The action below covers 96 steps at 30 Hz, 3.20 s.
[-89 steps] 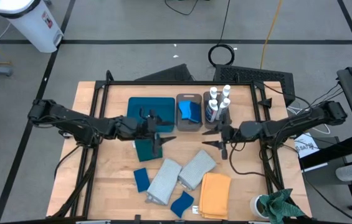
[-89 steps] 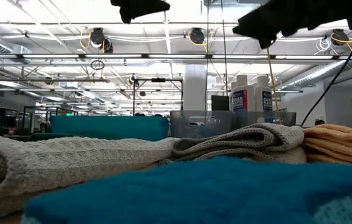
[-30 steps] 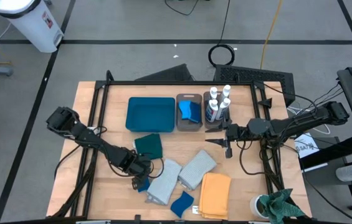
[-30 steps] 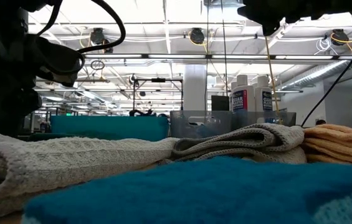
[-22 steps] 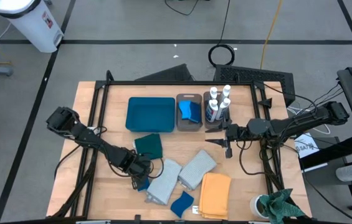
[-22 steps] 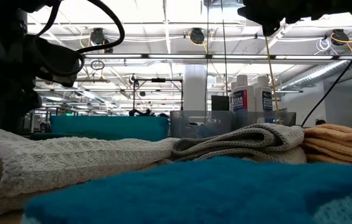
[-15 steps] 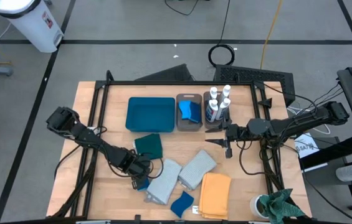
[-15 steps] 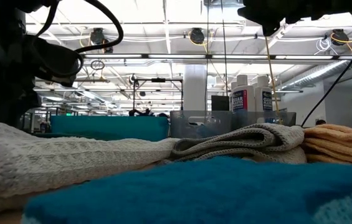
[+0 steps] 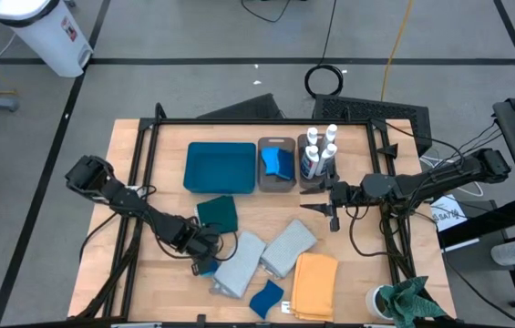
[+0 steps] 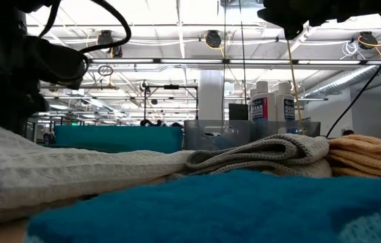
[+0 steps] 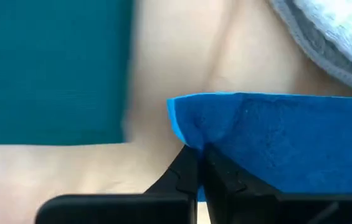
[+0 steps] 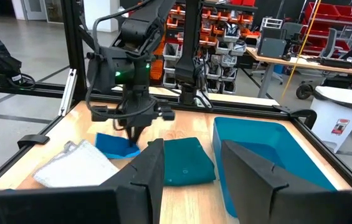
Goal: Pick & Place Kitchen Items
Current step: Put the blue sponge into the left black bin
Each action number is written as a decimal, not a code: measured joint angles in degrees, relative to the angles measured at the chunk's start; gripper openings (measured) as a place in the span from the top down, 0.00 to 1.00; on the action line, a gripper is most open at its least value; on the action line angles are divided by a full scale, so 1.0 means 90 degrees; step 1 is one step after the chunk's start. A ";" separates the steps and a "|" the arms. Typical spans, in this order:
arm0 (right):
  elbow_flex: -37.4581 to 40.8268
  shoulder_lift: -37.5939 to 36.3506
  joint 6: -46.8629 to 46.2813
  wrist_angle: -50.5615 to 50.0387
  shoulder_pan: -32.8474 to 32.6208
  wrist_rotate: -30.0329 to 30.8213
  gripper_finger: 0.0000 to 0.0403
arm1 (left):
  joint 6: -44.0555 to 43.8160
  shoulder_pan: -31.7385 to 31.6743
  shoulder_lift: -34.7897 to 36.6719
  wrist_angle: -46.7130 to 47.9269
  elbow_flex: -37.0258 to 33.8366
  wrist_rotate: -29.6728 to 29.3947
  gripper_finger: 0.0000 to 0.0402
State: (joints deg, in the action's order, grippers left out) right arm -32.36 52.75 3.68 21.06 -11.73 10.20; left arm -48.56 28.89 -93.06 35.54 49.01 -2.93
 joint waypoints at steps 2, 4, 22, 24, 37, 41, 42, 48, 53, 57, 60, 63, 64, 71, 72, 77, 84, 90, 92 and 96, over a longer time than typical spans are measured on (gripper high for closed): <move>0.0000 0.0000 0.0001 0.0001 -0.0002 0.0005 0.68 | -0.0002 0.0032 0.0144 0.0053 -0.0010 -0.0283 0.98; 0.0000 0.0000 0.0000 0.0002 -0.0002 0.0007 0.68 | -0.0003 0.0057 0.0311 0.0093 -0.0007 -0.0467 0.99; -0.0002 0.0135 -0.0548 0.0125 -0.0002 0.0021 0.68 | 0.0450 0.0052 0.1098 0.0646 0.0488 -0.1971 0.99; -0.0002 0.0287 -0.0551 0.0232 -0.0002 0.0021 0.68 | 0.0931 0.0049 0.1095 0.0637 0.0850 -0.2283 0.99; -0.0038 0.2048 -0.1020 0.1916 0.0007 -0.0501 0.50 | 0.4042 -0.0294 0.1079 -0.0303 0.2171 -0.4786 0.99; -0.0373 0.2574 -0.1322 0.2022 0.0012 -0.0476 0.35 | 0.4603 -0.0538 0.0970 -0.1014 0.2093 -0.4804 0.99; -0.0471 0.2700 -0.1421 0.2028 0.0012 -0.0476 0.32 | 0.4707 -0.0574 0.0924 -0.1086 0.2078 -0.4796 0.99; -0.1074 0.3453 -0.1848 0.2046 0.0014 -0.0478 0.26 | 0.5222 -0.0854 0.0412 -0.1584 0.2076 -0.4686 0.99; -0.1316 0.3864 -0.1852 0.1926 0.0086 -0.0120 0.29 | 0.5526 -0.0986 0.0227 -0.1869 0.2074 -0.4325 0.98; -0.1350 0.3922 -0.1880 0.1662 0.0250 0.0033 0.34 | 0.5561 -0.0994 0.0253 -0.2071 0.2072 -0.4346 0.99; -0.1350 0.3922 -0.1999 0.1528 0.0350 0.0010 0.38 | 0.5602 -0.0975 0.0267 -0.2166 0.2074 -0.4344 0.98; -0.1350 0.3925 -0.1961 0.1485 0.0362 -0.0013 0.44 | 0.5588 -0.0998 0.0260 -0.2171 0.2074 -0.4344 0.98; -0.1350 0.3925 -0.1912 0.1491 0.0362 -0.0113 0.47 | 0.5569 -0.1013 0.0260 -0.2219 0.2074 -0.4326 0.98; -0.1350 0.3913 -0.1529 0.1436 0.0362 -0.0525 0.82 | 0.5715 -0.1032 0.0260 -0.2882 0.2074 -0.4169 0.95; -0.1350 0.3868 -0.1379 0.1348 0.0362 -0.0564 0.89 | 0.5678 -0.1029 0.0260 -0.2935 0.2074 -0.4123 0.93; -0.1341 0.3303 -0.0973 0.0650 0.0364 -0.0748 0.98 | 0.5662 -0.0966 0.0367 -0.2996 0.2076 -0.3916 0.88; -0.0369 0.2087 -0.0481 0.1357 0.0321 0.0049 1.00 | 0.5785 -0.0992 0.0917 -0.3386 0.2076 -0.3969 0.77; 0.1368 0.1950 -0.0048 0.4557 0.0300 -0.0169 1.00 | 0.5453 -0.1425 0.1292 -0.4134 0.2076 -0.3450 0.54; 0.1624 0.2190 -0.0127 0.5257 0.0352 -0.0244 1.00 | 0.5391 -0.1683 0.1270 -0.4275 0.2099 -0.2769 0.44; 0.1679 0.2621 -0.0385 0.5550 0.0491 -0.0311 1.00 | 0.5276 -0.2260 0.0931 -0.3882 0.2604 -0.1070 0.29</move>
State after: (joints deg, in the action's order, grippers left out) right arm -17.25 76.34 0.22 71.01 -7.30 7.40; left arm -1.07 8.55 -84.68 0.60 72.45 -12.56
